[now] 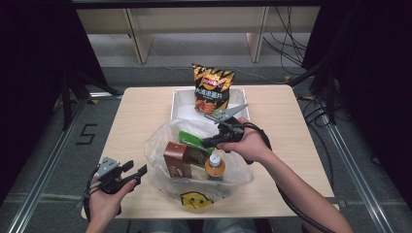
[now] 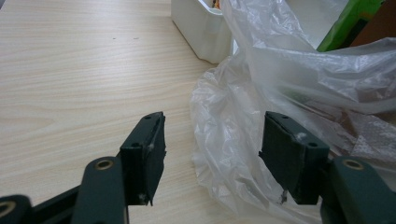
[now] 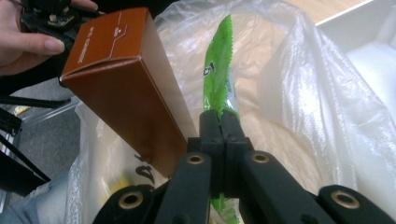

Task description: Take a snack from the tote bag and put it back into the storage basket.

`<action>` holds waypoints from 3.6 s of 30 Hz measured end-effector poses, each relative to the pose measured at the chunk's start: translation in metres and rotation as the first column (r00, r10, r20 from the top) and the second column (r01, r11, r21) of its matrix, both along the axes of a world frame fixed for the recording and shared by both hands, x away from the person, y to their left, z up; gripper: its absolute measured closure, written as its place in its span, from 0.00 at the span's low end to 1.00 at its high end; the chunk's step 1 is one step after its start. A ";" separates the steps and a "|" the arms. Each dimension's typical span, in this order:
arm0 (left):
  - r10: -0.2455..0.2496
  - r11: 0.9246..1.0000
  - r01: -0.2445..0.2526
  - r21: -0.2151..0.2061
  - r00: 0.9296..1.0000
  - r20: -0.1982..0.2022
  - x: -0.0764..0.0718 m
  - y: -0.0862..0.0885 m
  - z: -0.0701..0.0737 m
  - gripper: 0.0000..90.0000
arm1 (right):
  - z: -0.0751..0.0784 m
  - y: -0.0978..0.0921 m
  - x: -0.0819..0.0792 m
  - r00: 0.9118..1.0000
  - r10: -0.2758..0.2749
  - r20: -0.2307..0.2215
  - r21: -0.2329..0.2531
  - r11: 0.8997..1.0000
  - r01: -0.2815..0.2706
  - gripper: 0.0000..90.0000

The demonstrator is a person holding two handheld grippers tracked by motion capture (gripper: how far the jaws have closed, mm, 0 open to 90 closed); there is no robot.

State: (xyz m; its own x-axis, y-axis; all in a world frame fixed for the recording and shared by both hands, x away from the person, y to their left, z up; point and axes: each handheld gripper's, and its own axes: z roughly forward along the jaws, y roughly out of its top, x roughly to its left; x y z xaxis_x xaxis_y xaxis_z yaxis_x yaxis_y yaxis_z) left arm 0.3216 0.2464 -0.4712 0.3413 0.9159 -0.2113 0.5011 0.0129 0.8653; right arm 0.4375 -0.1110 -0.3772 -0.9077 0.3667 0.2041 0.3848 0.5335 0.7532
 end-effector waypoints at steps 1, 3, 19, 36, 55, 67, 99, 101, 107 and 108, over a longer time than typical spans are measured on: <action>0.000 1.000 0.000 0.000 1.000 -0.001 0.000 0.000 0.000 0.44 | -0.001 0.001 0.000 1.000 -0.001 0.011 0.016 1.000 0.001 1.00; -0.004 1.000 0.004 -0.007 1.000 0.002 0.000 0.000 -0.001 0.44 | 0.001 -0.001 -0.001 1.000 -0.009 -0.005 0.015 1.000 0.009 1.00; -0.005 1.000 0.005 -0.005 1.000 0.002 0.001 0.000 -0.001 0.44 | 0.010 -0.007 0.000 0.999 -0.040 0.028 0.068 0.997 0.038 1.00; -0.005 1.000 0.005 -0.002 1.000 -0.002 0.001 0.000 -0.001 0.44 | 0.018 -0.015 0.003 0.996 -0.080 0.048 0.118 0.990 0.074 1.00; -0.006 1.000 0.006 0.001 1.000 -0.005 0.001 0.000 -0.001 0.44 | 0.025 -0.021 0.004 0.989 -0.123 0.079 0.192 0.976 0.106 1.00; -0.009 1.000 0.009 -0.002 1.000 -0.007 0.001 -0.001 -0.003 0.44 | 0.031 -0.026 0.005 0.986 -0.128 0.104 0.202 0.974 0.105 1.00; -0.006 1.000 0.006 -0.003 1.000 -0.009 0.001 -0.002 -0.003 0.44 | 0.044 -0.031 0.009 0.979 -0.164 0.120 0.246 0.960 0.131 1.00; -0.006 1.000 0.006 -0.002 1.000 -0.010 0.001 -0.002 -0.003 0.44 | 0.046 -0.030 0.009 0.981 -0.164 0.105 0.256 0.957 0.132 1.00; -0.005 1.000 0.005 -0.003 1.000 -0.009 0.001 -0.002 -0.003 0.44 | 0.050 -0.030 0.011 0.976 -0.181 0.118 0.271 0.952 0.144 1.00; -0.005 1.000 0.005 -0.004 1.000 -0.009 0.001 -0.002 -0.003 0.44 | 0.051 -0.031 0.012 0.978 -0.173 0.116 0.269 0.953 0.136 1.00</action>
State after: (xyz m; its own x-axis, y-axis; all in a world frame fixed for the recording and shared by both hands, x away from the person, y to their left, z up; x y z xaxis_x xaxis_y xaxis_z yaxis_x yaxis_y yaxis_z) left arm 0.3227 0.2442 -0.4743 0.3438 0.9135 -0.2177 0.5092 0.0135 0.8606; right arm 0.4490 -0.1417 -0.3267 -0.8700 0.4558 0.1882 0.3307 0.2561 0.9083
